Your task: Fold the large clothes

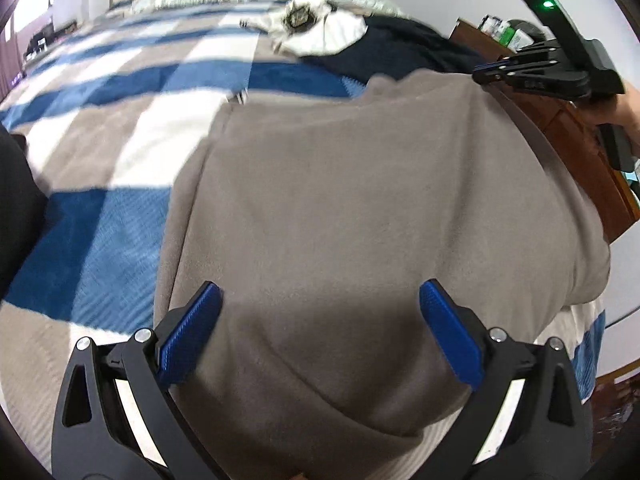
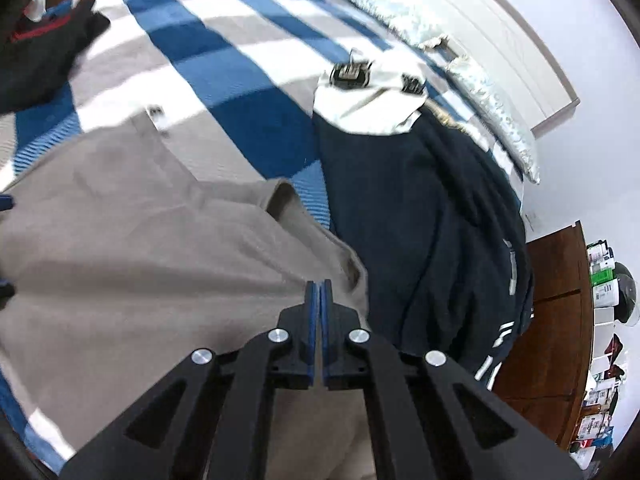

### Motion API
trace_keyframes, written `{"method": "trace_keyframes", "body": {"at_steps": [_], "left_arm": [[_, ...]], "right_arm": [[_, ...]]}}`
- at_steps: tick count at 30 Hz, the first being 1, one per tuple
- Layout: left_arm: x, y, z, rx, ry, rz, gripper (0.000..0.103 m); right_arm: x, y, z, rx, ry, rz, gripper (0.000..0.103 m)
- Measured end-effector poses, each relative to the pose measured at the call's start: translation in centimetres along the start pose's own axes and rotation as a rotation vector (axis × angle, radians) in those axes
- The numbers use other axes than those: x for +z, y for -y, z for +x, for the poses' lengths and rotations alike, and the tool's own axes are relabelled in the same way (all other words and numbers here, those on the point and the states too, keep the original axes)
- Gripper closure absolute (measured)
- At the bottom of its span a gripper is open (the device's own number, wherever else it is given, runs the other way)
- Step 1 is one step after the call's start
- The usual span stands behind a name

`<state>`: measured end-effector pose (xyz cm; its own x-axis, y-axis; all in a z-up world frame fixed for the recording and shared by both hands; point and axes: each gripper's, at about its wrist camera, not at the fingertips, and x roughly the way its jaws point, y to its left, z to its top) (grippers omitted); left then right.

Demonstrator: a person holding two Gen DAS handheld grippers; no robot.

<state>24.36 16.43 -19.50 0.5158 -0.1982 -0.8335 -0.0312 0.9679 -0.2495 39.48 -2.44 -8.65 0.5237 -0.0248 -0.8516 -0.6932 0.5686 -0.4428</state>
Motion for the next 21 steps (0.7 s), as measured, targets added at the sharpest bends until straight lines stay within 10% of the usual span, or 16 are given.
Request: {"method": "trace_keyframes", "body": {"at_steps": [5,14,21], "left_arm": [[-0.7,-0.2,1.8,-0.022,-0.06,0.007,0.005],[-1.0,0.1,2.0,-0.016,-0.047,0.04,0.005],[-1.4,0.9,0.8,0.009,-0.003,0.058,0.005]], "right_arm": [[-1.9,-0.3,5.0,0.051,-0.117,0.085,0.103],[-7.8,0.7,-2.7,0.171,0.053,0.305,0.101],[-19.2,-1.2,-12.6,0.34,0.201,0.565,0.037]]}}
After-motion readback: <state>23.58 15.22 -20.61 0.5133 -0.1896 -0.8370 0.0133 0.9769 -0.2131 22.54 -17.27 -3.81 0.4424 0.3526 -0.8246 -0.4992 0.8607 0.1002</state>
